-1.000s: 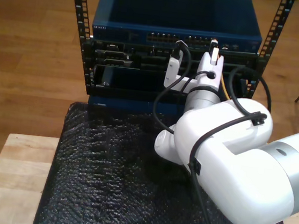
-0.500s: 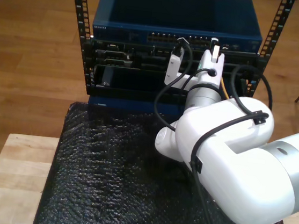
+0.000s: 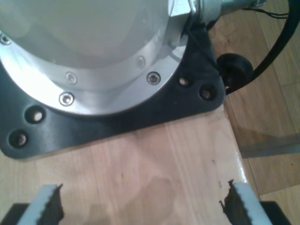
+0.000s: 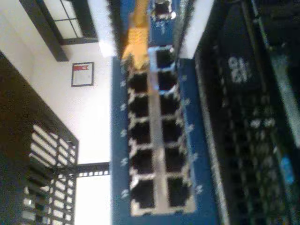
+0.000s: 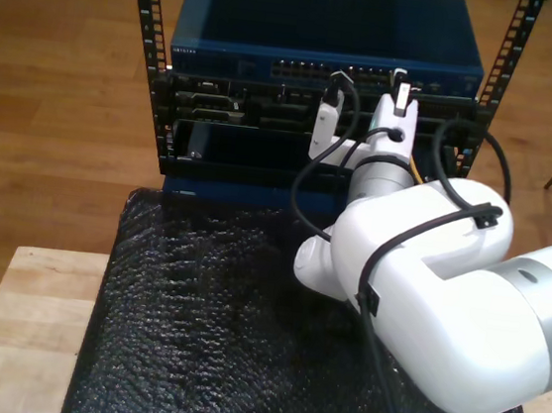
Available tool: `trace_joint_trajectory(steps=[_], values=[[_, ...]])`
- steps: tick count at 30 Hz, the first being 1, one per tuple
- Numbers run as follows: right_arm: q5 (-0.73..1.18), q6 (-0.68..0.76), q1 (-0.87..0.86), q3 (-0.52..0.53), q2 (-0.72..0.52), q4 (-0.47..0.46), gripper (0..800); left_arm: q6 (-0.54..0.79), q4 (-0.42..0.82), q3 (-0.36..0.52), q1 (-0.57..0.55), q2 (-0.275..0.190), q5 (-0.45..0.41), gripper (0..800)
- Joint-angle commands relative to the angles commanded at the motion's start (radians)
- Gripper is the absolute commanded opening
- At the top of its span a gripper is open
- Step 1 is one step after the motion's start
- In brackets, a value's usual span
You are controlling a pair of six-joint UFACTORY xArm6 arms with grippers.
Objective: Grab the cable and plug it in
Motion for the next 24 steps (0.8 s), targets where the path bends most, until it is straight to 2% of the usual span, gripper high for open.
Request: trace_joint_trajectory(steps=[9, 18, 24], values=[[0.02, 0.0, 0.006, 0.123, -0.106, -0.014, 411, 0.0, 0.0, 0.0, 0.0, 0.002, 0.0, 800], [0.127, 0.002, 0.023, 0.287, -0.27, -0.014, 440, 0.0, 0.0, 0.0, 0.0, 0.002, 0.0, 800], [0.334, 0.0, 0.018, 0.419, -0.437, -0.02, 563, 0.0, 0.0, 0.0, 0.0, 0.0, 0.0, 800]])
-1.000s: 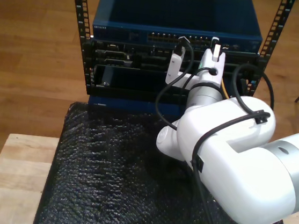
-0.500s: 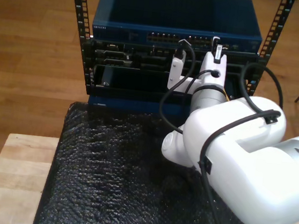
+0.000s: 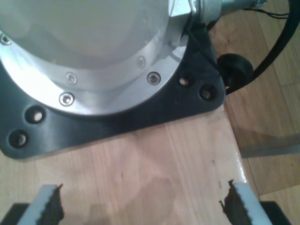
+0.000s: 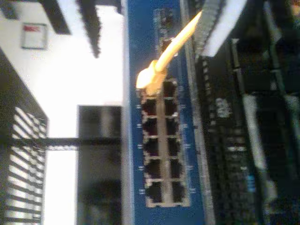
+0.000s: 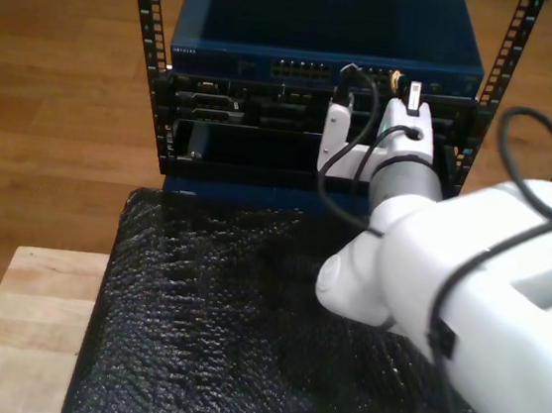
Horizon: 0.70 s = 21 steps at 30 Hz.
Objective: Grab the cable and plug it in
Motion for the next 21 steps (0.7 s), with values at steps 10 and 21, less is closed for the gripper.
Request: trace_joint_trajectory(steps=[10, 21], values=[[0.376, -0.021, -0.124, 0.183, -0.305, -0.089, 670, 0.0, 0.0, 0.0, 0.0, 0.0, 0.0, 800], [0.933, -0.074, -0.509, 0.295, -0.591, -0.396, 786, 0.0, 0.0, 0.0, 0.0, 0.0, 0.0, 800]])
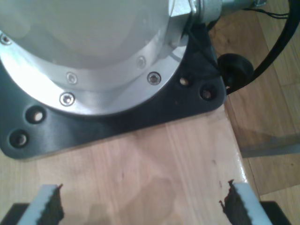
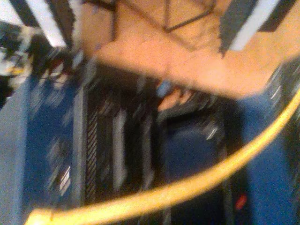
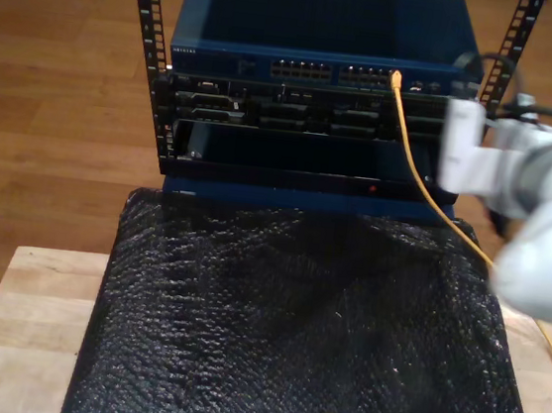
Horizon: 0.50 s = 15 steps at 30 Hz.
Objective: Grab the cable and plug it in
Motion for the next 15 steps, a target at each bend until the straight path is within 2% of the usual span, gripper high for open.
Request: trace_joint_trajectory(steps=[3, 6, 15], values=[[0.15, -0.08, -0.129, 0.002, -0.043, -0.061, 789, 0.0, 0.0, 0.0, 0.0, 0.002, 0.0, 800], [0.307, -0.189, -0.269, 0.003, -0.1, -0.064, 790, 0.0, 0.0, 0.0, 0.0, 0.002, 0.0, 800], [0.836, -0.634, -0.704, 0.058, -0.325, -0.064, 799, 0.0, 0.0, 0.0, 0.0, 0.002, 0.0, 800]])
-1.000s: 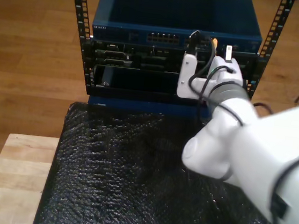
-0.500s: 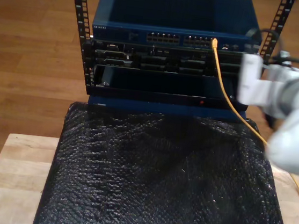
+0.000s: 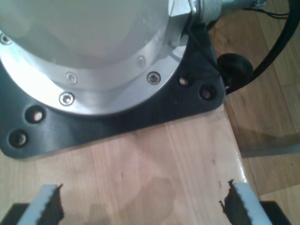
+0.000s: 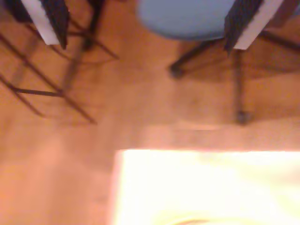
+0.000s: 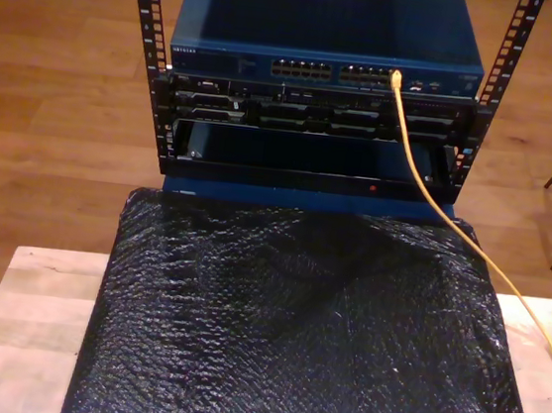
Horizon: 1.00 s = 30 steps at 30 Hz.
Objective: Grab the cable and plug it in
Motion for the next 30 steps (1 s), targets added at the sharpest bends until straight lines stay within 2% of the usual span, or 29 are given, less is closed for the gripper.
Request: trace_joint_trajectory(steps=[4, 9, 16, 23, 30], values=[[0.193, -0.172, -0.206, 0.009, -0.083, 0.0, 799, 0.0, 0.0, 0.0, 0.0, 0.0, 0.0, 800], [0.285, -0.354, -0.394, 0.026, -0.114, -0.014, 799, 0.0, 0.0, 0.0, 0.0, 0.0, 0.0, 800], [0.333, -0.582, -0.634, 0.13, -0.13, -0.132, 799, 0.0, 0.0, 0.0, 0.0, 0.0, 0.0, 800], [0.318, -0.652, -0.746, 0.302, -0.149, -0.133, 799, 0.0, 0.0, 0.0, 0.0, -0.002, 0.0, 800], [0.137, -0.652, -0.755, 0.431, -0.146, -0.135, 799, 0.0, 0.0, 0.0, 0.0, 0.0, 0.0, 800]])
